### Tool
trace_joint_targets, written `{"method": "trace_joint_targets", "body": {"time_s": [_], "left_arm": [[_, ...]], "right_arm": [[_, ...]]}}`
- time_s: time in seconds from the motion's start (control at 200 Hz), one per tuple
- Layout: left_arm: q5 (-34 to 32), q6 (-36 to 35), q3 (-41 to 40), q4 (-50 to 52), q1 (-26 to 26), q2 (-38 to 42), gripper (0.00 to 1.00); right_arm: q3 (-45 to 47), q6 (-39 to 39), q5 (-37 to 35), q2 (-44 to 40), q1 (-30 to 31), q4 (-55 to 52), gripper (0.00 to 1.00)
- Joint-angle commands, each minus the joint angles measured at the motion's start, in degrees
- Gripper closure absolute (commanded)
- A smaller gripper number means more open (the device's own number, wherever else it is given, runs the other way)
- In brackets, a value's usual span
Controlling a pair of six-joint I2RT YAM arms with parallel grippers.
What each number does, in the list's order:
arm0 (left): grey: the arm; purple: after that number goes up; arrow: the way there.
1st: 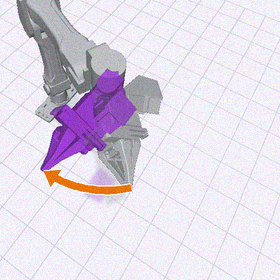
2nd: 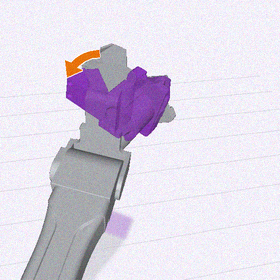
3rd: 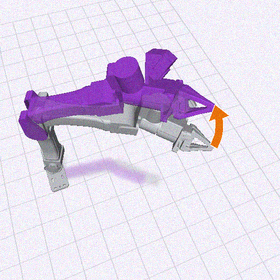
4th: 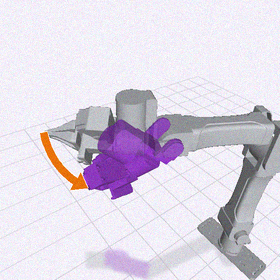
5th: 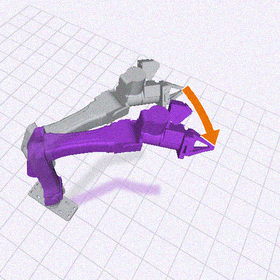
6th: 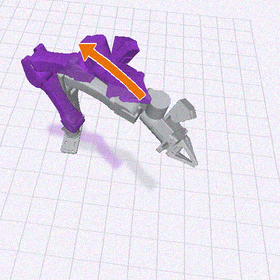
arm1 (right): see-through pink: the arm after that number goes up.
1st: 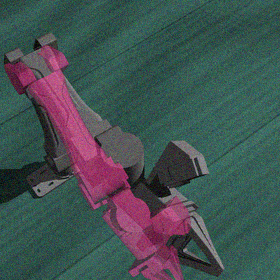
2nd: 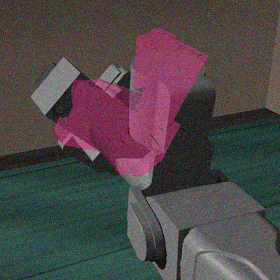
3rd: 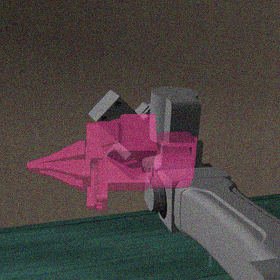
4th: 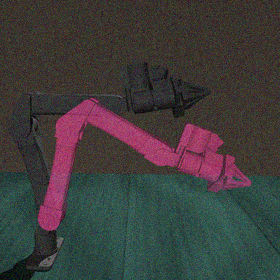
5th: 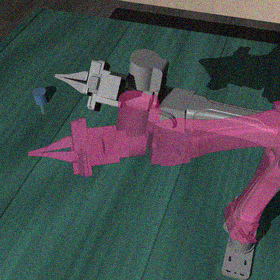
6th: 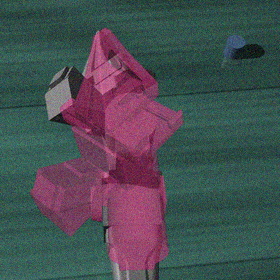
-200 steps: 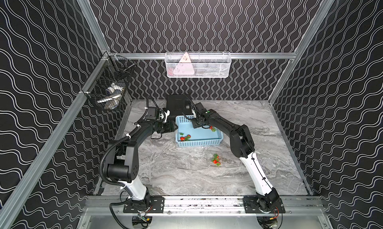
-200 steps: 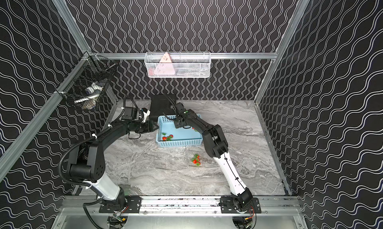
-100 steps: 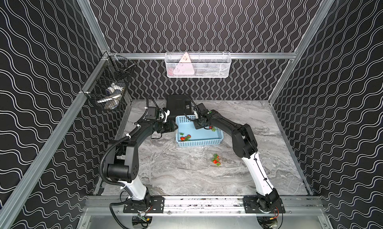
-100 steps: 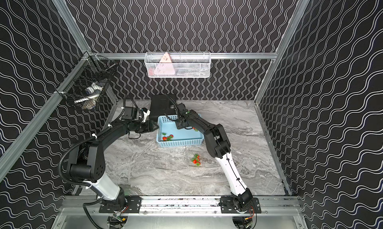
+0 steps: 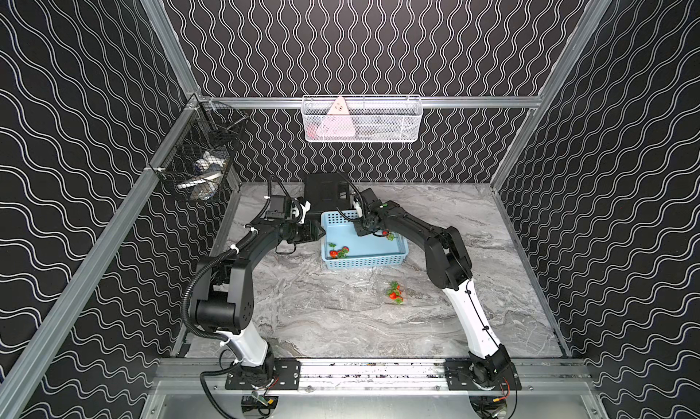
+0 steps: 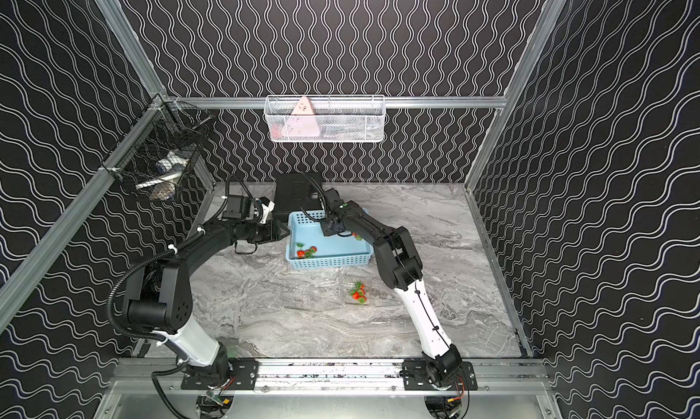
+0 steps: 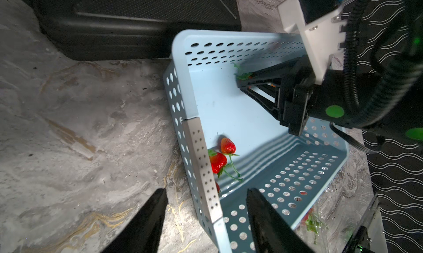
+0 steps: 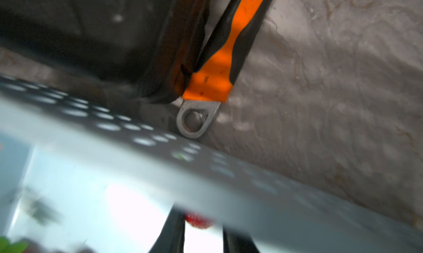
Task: Pack strawberries into containers
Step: Pick up the strawberry from the basket, then place the strawberry in the packing box.
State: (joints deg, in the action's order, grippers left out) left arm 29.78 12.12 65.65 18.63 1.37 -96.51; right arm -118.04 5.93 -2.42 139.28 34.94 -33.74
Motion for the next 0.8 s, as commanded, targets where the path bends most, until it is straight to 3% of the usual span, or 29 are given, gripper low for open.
{"method": "trace_joint_targets", "body": {"time_s": [0.0, 0.13, 0.49, 0.656, 0.796], "left_arm": [[0.50, -0.43, 0.45, -0.09, -0.05, -0.08, 0.39], [0.72, -0.25, 0.45, -0.26, -0.05, 0.00, 0.39], [1.16, 0.09, 0.28, -0.52, 0.00, 0.18, 0.39], [1.07, 0.01, 0.36, -0.35, -0.05, 0.10, 0.39], [0.90, 0.01, 0.22, -0.36, -0.05, 0.12, 0.39]], "right_arm": [[1.88, -1.28, -0.44, -5.76, 0.04, 0.16, 0.83], [8.77, -1.60, -0.85, -15.84, 0.04, 0.49, 0.82], [45.56, 7.62, 9.17, -51.97, 1.10, -1.93, 0.80], [56.94, 11.63, 10.97, -57.98, 2.63, -2.65, 0.80], [60.70, 13.13, 13.31, -57.15, 3.50, -0.66, 0.79]]}}
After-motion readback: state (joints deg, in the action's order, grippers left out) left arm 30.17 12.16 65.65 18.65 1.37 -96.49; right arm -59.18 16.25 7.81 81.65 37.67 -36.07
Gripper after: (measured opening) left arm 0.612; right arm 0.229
